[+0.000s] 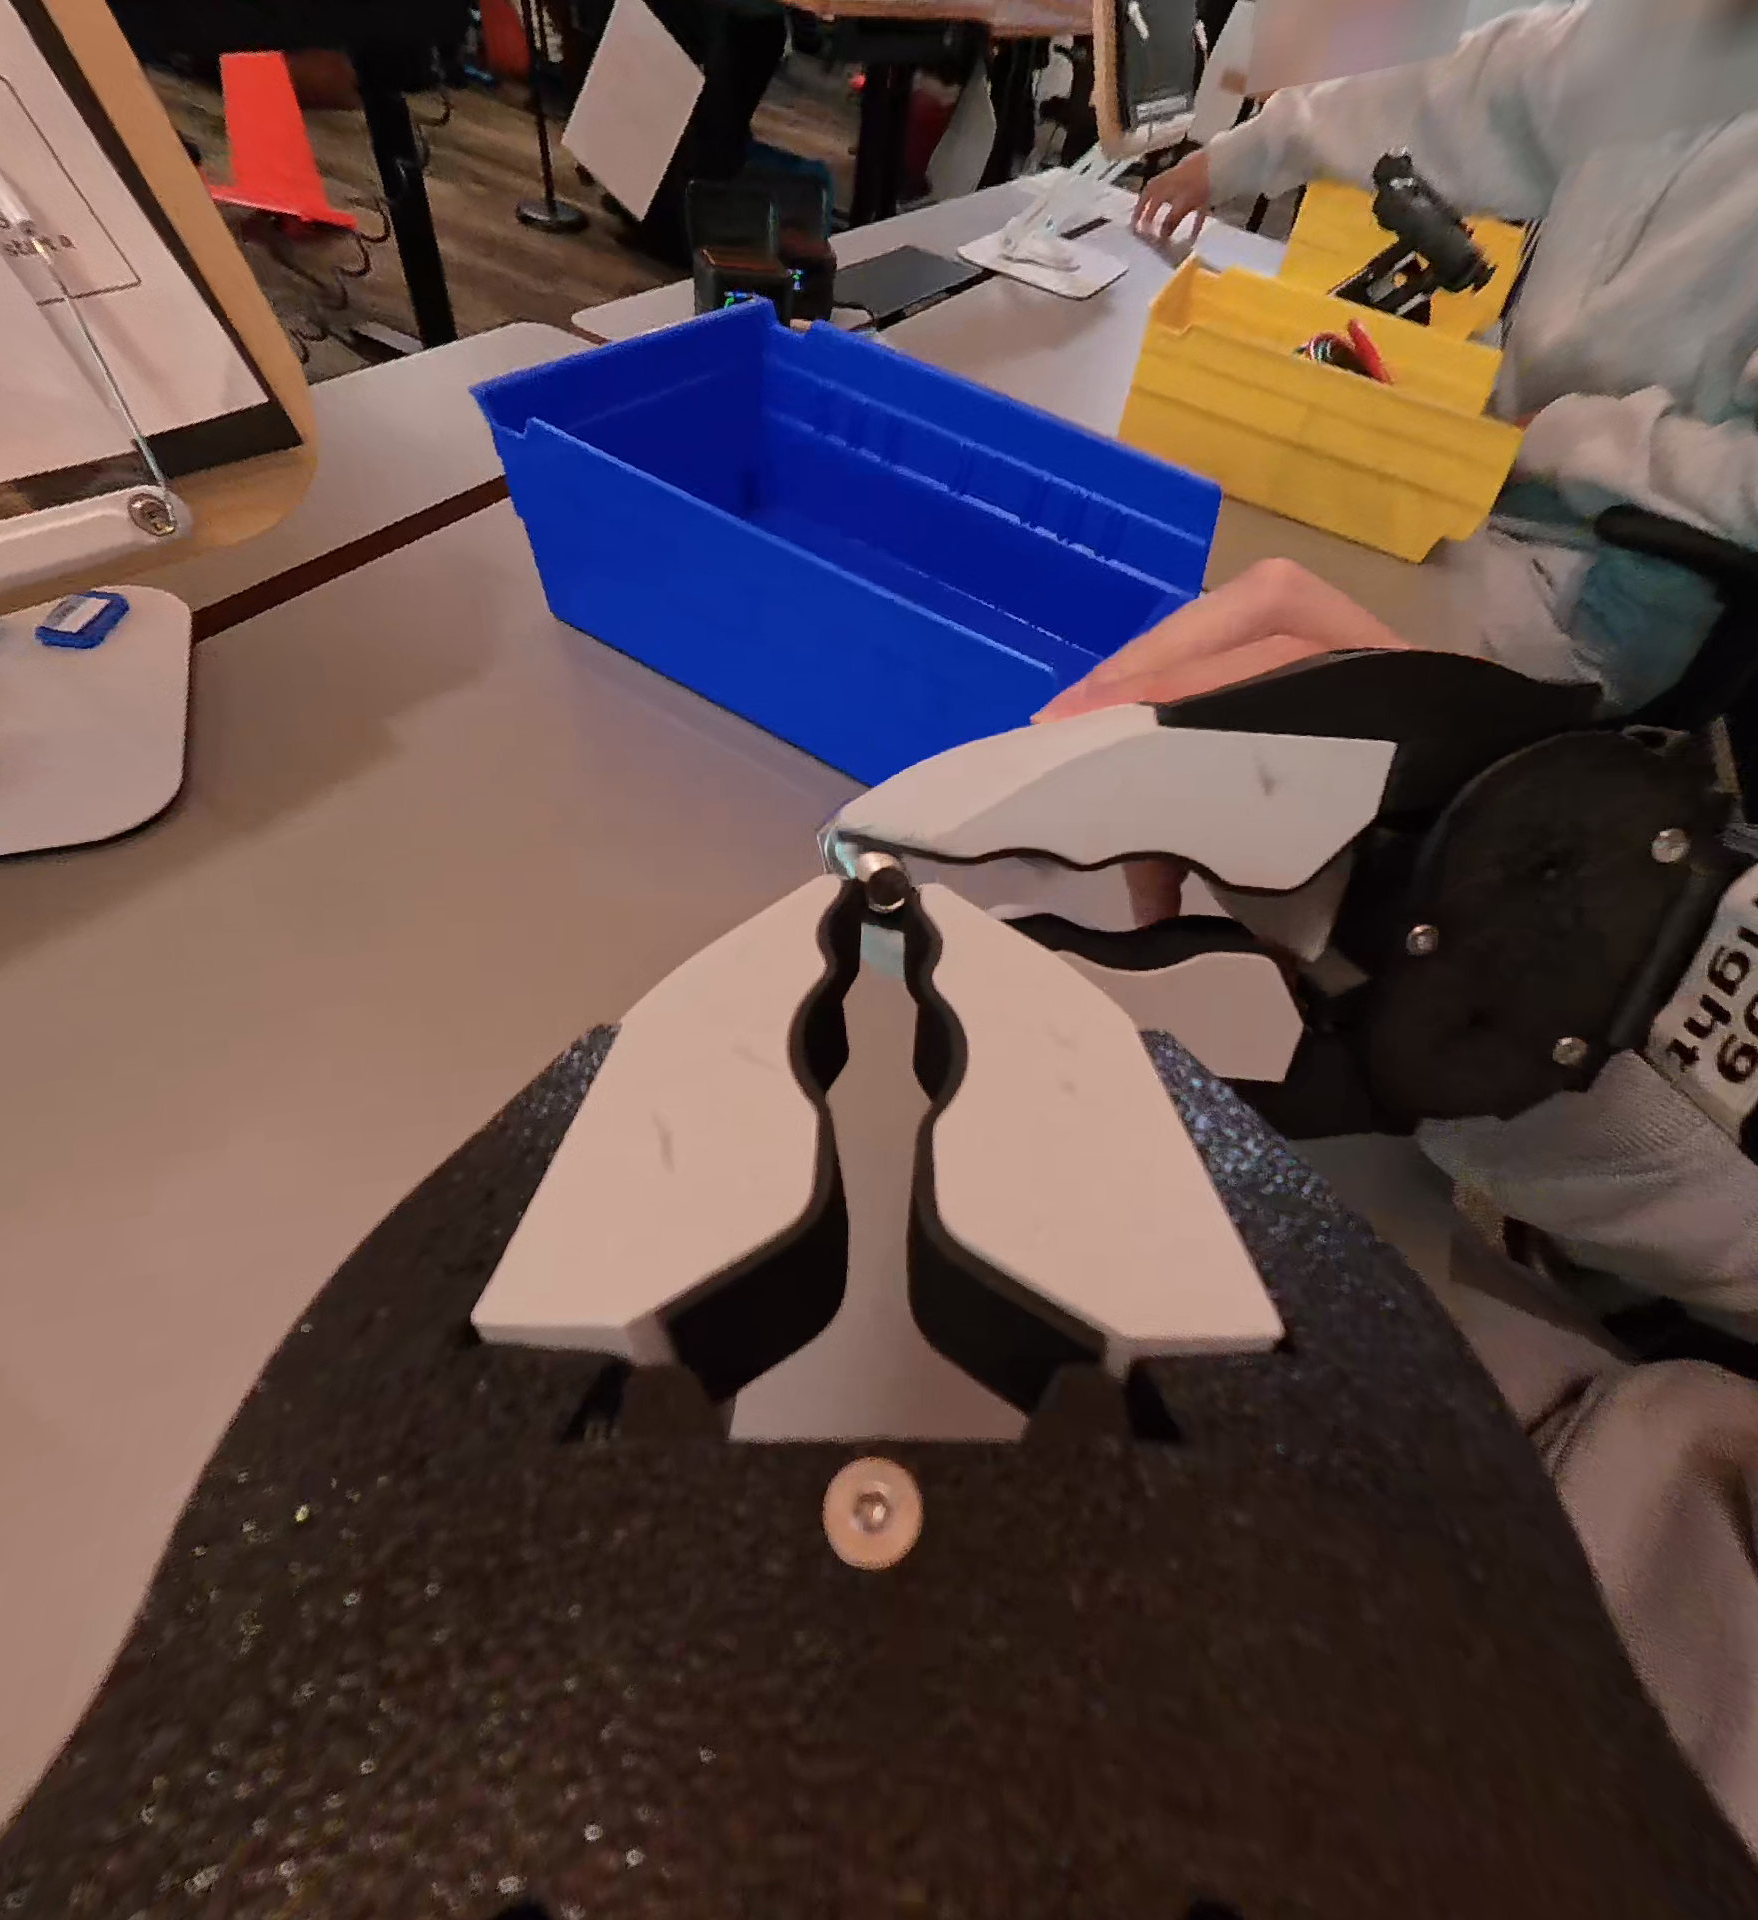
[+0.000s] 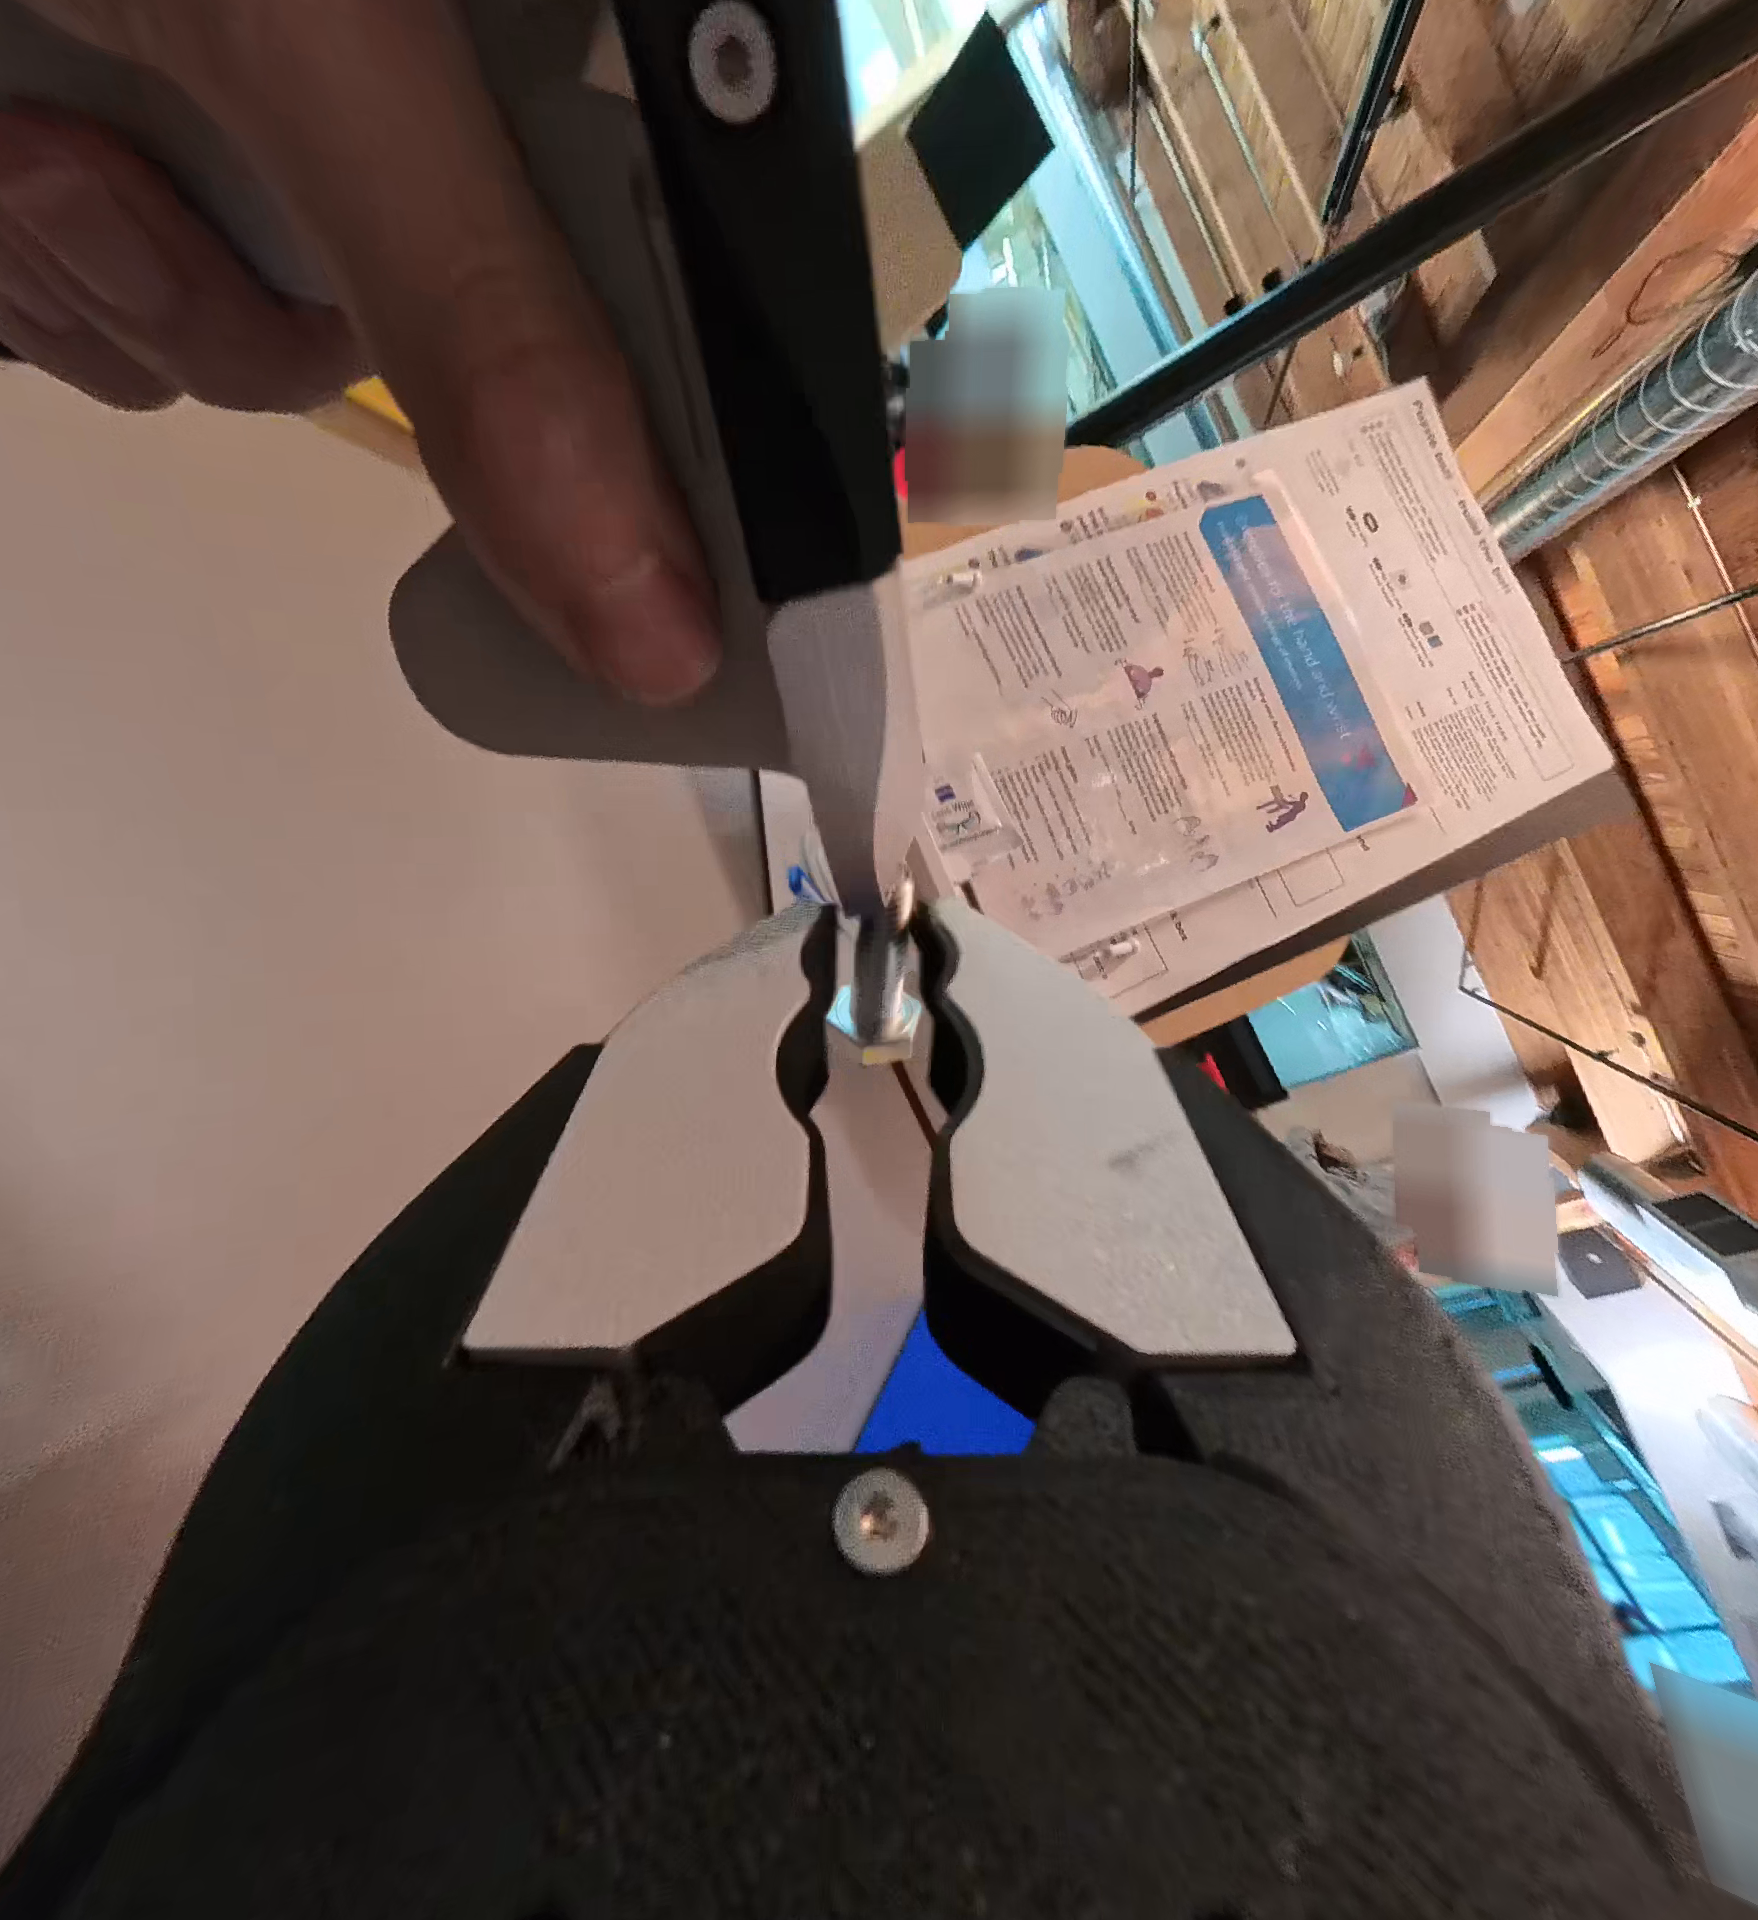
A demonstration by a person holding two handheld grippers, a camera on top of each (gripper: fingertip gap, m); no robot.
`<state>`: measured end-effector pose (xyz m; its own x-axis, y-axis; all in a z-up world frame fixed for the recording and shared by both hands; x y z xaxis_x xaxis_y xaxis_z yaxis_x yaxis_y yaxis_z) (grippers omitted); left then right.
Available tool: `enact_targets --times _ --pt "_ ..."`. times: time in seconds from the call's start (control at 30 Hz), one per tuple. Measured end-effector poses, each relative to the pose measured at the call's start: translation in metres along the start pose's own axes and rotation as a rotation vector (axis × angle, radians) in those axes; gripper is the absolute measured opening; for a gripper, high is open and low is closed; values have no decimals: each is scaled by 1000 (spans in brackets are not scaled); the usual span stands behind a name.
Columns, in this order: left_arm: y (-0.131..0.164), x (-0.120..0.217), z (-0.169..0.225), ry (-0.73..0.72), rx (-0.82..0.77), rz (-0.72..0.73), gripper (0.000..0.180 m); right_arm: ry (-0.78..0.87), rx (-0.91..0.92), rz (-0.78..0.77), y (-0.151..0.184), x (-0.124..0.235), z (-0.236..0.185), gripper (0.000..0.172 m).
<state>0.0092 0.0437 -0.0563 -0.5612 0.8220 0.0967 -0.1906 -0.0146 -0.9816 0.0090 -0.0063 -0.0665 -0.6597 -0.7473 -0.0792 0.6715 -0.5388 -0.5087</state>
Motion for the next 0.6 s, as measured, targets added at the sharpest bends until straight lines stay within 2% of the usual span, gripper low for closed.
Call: enact_targets --times 0.1,0.13,0.27,0.43,0.57,0.6 --pt "-9 8 -4 -18 -11 -7 7 18 -123 66 0 2 7 44" --pt "-13 10 -3 -19 -19 -14 7 15 -175 85 1 3 8 44" --pt "-18 15 2 -26 -55 -93 7 19 -317 172 -2 3 8 38" --pt "-14 15 8 -26 -29 -146 7 -7 -303 214 -4 0 -3 29" --pt "-11 17 6 -60 -49 -186 7 -12 -299 202 0 -2 -9 10" --pt "-10 17 5 -67 -54 -193 7 -10 -298 211 0 -2 -9 10"
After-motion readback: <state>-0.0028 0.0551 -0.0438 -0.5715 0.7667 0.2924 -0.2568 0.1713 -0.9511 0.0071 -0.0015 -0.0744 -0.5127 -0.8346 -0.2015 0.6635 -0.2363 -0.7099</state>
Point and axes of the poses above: each gripper's, where its closed fingertips meet, x back along the fingers, y out of its underside, z = x × y across the jaws, the point moved 4 cm from there along x, back along the fingers, and after that the axes turned 15 degrees about z, right-handed, at the moved point
